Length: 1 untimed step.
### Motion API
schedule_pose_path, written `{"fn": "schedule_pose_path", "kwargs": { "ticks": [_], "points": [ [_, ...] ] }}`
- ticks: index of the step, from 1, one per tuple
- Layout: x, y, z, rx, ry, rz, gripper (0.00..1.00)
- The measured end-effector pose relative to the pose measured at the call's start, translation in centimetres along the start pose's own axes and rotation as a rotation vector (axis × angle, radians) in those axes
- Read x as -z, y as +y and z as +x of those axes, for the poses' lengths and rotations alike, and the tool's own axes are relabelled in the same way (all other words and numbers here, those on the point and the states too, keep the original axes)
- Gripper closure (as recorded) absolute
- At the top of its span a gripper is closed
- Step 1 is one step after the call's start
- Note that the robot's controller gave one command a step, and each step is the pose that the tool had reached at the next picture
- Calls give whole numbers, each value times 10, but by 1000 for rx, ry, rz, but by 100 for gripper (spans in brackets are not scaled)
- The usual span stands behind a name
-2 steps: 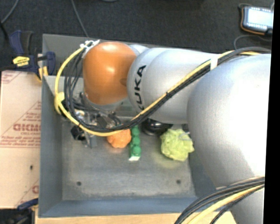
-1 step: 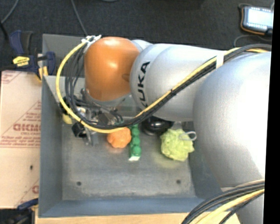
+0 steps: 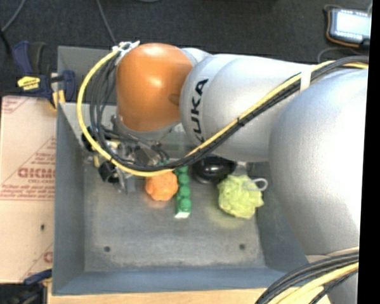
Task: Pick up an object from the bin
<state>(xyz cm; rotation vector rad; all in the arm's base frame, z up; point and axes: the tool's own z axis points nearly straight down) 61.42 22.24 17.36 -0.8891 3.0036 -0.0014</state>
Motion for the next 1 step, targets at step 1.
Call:
{"fn": "schedule_pose_path", "kwargs": {
  "ticks": [1],
  "points": [
    [11, 0, 0, -1, -1, 1, 100]
  ]
}}
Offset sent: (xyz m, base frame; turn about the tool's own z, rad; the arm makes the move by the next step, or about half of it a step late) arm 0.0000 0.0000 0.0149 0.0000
